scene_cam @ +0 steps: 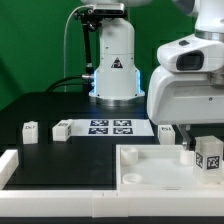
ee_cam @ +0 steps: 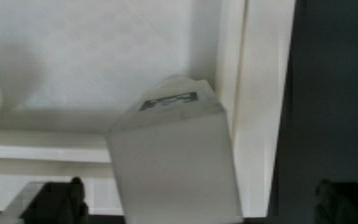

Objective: Assemble one leg

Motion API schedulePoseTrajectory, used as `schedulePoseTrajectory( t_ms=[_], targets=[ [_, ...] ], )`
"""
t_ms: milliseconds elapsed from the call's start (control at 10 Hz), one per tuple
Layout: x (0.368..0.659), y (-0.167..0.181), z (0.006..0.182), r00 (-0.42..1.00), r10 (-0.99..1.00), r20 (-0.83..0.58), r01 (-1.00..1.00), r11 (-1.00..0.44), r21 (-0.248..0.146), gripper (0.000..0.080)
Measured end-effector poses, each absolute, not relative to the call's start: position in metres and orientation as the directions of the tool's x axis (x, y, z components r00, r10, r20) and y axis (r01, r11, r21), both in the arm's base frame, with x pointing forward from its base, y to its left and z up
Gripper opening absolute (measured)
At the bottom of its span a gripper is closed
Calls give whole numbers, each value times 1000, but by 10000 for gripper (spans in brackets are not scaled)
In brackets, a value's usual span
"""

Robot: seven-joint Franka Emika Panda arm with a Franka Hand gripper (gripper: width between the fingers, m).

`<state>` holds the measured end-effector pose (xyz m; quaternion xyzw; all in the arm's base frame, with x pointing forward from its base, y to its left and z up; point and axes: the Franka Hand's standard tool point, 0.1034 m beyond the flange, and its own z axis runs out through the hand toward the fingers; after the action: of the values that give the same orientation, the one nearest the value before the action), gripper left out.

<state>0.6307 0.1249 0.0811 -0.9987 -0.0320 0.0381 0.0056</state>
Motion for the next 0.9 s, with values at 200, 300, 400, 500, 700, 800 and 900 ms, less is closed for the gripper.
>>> schedulePoseTrajectory(
  t_ms=[200,300,400,500,700,800,900],
  targets=[
    [628,121,77,994,72,-84,72,-997,-2,649],
    [626,121,76,994,61,-87,61,-998,1,649],
    [625,120,75,994,59,-90,60,-998,2,649],
    [621,117,74,994,59,-96,60,-998,6,649],
    [618,115,71,993,57,-102,58,-998,7,649],
    [618,114,71,993,56,-102,57,-998,7,649],
    [619,114,71,993,55,-102,56,-998,7,518]
  ],
)
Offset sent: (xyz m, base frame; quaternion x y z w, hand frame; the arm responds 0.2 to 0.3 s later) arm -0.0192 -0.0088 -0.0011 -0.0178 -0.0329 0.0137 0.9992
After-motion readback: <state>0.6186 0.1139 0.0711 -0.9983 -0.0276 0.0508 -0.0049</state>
